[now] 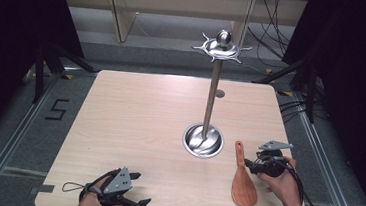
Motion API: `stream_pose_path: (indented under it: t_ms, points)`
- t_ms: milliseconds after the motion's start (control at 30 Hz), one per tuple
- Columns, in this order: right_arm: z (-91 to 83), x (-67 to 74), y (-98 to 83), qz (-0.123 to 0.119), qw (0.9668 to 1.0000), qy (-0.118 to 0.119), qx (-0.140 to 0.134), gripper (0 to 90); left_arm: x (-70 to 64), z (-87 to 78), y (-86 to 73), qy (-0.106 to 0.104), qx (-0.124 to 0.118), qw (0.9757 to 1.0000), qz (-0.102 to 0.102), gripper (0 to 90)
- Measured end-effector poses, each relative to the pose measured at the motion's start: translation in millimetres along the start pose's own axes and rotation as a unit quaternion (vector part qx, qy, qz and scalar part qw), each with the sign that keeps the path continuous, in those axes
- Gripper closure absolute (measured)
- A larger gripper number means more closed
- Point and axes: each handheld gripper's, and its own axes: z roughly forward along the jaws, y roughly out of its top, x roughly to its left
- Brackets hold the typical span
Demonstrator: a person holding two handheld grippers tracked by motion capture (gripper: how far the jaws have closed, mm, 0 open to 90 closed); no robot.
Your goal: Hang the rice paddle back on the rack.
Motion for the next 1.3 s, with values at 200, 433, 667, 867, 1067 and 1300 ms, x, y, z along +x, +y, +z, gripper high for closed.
stream_pose_path:
  t_ms: [200,433,667,867,1067,1300]
  points:
    - [1.2,2.6,5.7,0.012,0.9998,0.001,0.015,38.0,-0.3,0.8,0.1,0.002,0.004,1.0000,0.005,15.2]
    - [5.8,9.0,17.5,0.013,0.9987,0.015,0.047,36.0,-2.0,-0.5,0.1,-0.005,0.006,1.0000,0.005,15.1]
    - [8.2,13.9,32.7,-0.007,0.9978,0.020,0.063,36.1,-1.9,-1.4,-1.1,0.006,0.005,1.0000,0.005,15.2]
    - [22.1,20.2,42.5,-0.004,0.9942,0.020,0.105,38.6,-1.6,-0.7,-1.4,0.003,0.000,1.0000,0.006,15.2]
    - [30.0,17.7,47.1,-0.009,0.9904,0.012,0.137,42.6,-1.5,-1.0,-1.1,0.004,0.000,1.0000,0.007,15.2]
    - [38.7,13.4,47.3,-0.022,0.9874,0.020,0.156,47.9,-1.9,-0.8,-1.2,0.007,-0.001,1.0000,0.006,15.2]
